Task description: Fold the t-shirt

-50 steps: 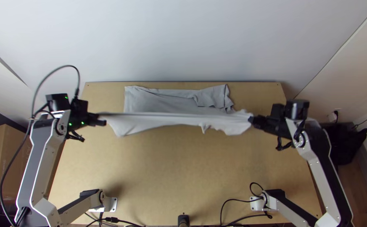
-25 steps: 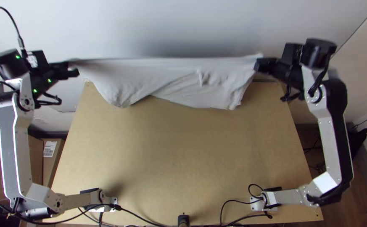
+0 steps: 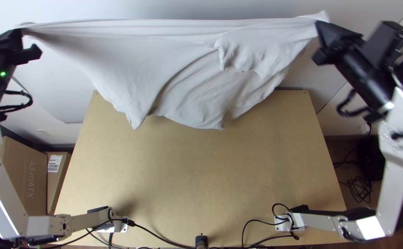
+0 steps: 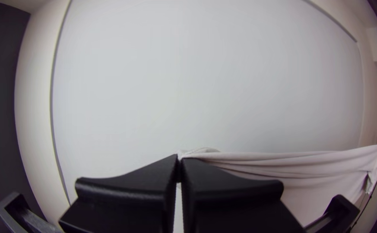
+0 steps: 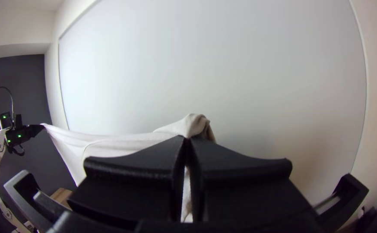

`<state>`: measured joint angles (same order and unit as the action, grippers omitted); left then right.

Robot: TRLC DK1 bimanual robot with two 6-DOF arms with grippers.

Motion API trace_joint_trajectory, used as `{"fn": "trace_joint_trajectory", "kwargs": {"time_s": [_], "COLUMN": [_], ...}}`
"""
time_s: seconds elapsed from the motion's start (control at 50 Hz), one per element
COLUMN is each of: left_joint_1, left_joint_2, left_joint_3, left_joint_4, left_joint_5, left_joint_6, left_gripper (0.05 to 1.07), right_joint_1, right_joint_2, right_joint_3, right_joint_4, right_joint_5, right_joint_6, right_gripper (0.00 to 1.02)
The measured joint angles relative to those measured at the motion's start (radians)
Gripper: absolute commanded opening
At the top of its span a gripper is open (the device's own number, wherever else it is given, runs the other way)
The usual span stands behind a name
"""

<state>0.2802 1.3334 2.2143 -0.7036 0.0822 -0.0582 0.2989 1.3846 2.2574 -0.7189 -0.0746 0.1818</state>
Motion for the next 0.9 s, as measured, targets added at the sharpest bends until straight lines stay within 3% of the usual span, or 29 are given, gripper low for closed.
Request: {"fn": "trace_joint_trajectory", "kwargs": {"time_s": [0.38,0.7,0.9], "left_joint_1": [0.036,-0.008,-0.109], "left_joint_2": [-0.348,-0.410,-0.463], "left_joint_3": [0.001,-0.018,-0.358], "left_joint_4": [0.042,0.008,-0.033], "left_joint_5": [0.000,-0.012,-0.012], "left_joint_6": [-0.040,-0.055,-0.079], "left_gripper": [0.08,0.08,0.08], "right_joint_1": [0.026,0.026,0.064], "right_joint_2": [-0.341,-0.380,-0.420], "right_joint_3": [-0.016,-0.038,-0.352], "right_joint_4": [-0.080,-0.088,-0.071], "right_joint_5": [-0.001,-0.032,-0.041], "right_joint_6": [0.051,0.054,0.087], "right_gripper": [0.02,0.02,0.02]}}
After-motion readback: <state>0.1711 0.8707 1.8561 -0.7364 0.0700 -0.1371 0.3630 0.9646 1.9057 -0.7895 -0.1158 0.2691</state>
